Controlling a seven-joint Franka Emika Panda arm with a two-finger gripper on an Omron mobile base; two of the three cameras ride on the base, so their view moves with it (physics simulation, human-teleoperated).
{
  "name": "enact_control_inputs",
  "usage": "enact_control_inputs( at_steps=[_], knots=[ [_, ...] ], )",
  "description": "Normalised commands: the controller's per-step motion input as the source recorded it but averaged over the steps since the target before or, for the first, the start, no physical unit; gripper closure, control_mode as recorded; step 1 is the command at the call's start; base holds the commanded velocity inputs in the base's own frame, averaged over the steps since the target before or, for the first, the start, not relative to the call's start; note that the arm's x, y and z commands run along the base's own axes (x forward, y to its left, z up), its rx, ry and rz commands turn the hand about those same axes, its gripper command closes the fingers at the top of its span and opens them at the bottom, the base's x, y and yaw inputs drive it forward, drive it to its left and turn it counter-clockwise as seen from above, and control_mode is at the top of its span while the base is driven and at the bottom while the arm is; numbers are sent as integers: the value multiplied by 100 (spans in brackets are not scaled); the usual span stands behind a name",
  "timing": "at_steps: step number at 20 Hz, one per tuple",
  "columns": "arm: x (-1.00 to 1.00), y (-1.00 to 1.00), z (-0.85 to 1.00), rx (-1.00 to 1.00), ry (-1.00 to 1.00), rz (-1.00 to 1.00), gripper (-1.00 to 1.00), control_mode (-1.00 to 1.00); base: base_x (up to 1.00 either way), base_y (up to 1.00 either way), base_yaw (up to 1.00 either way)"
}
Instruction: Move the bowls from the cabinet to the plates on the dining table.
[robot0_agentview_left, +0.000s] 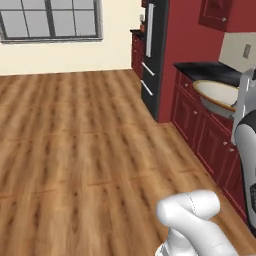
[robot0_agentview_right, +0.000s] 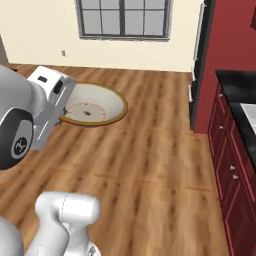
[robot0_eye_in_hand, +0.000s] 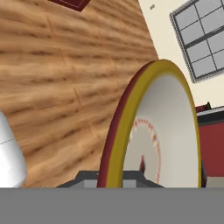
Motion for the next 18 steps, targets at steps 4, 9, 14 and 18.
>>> enact_control_inputs(
  at_steps=[4,9,14,18],
  knots=[
    [0,0,0,0,0,0,100,100,69,8,24],
    [0,0,0,0,0,0,100,100,53,9,28],
    [0,0,0,0,0,0,100,100,39,4,36],
    [0,0,0,0,0,0,100,100,22,2,42]
  ],
)
